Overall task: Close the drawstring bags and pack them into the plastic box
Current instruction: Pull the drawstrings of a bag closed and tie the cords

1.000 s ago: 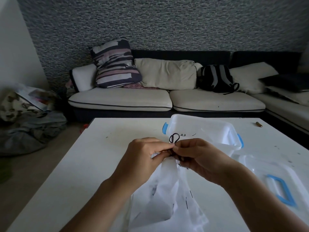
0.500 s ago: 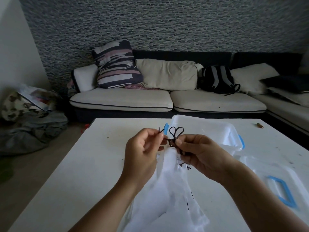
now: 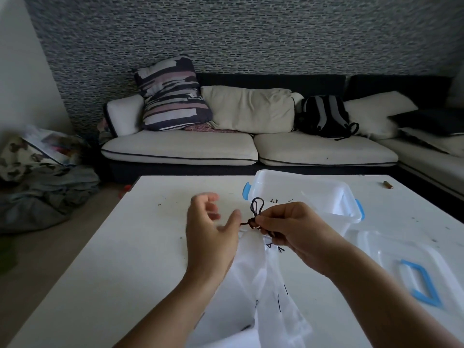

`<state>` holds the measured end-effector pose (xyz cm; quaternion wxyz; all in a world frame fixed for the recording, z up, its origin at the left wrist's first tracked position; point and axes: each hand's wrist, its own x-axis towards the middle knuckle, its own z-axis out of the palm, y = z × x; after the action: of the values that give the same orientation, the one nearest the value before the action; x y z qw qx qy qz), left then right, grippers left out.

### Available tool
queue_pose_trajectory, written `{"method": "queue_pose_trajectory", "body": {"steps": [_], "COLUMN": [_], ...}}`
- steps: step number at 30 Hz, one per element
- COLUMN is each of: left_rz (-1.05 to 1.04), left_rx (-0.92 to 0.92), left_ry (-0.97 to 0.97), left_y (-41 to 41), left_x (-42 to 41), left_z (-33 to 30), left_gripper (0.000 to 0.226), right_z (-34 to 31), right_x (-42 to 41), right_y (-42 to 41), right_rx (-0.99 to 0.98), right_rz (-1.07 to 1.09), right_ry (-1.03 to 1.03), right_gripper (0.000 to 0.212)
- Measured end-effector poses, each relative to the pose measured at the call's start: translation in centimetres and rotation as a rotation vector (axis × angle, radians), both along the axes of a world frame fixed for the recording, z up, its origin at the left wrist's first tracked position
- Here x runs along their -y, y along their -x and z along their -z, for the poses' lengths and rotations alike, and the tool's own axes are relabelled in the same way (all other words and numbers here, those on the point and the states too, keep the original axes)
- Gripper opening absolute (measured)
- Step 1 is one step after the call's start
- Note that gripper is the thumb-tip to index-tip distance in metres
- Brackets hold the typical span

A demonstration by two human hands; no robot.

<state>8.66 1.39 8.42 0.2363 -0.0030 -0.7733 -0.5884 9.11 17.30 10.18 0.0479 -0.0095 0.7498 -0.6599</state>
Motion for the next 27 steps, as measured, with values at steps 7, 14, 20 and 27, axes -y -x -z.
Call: {"method": "queue_pose_trajectory", "body": {"steps": [7,14,20,27], "left_rz": [0.311,0.416,0.554,0.584], "left_rx": [-0.52,-0.374,0.025,0.149], "left_ry": [0.614,0.435,0.101,-0.052], "left_y": [0.1,0.6,0.5,0.4], "left_x": [1.6,1.8,1.8,1.8], "left_z": [-0.1,-0.2,-0.6,-0.6], "left_gripper": [0.028,0.023,0.024,0.018], "right_z": [0.0,-0.2,-0.5,-0.7], "right_x": [0.1,-0.4,-0.6,-0.3], "right_y": [0.0,-0.2,-0.4,-0.6], "right_rx": [-0.026,-0.1,-0.147,-0.247], "right_rz": [-0.024,-0.076,-0.114,-0.056], "right_ry": [-0.024,-0.095,-0.13,-0.315], "right_gripper": [0.013,0.013,0.023,0.015]}}
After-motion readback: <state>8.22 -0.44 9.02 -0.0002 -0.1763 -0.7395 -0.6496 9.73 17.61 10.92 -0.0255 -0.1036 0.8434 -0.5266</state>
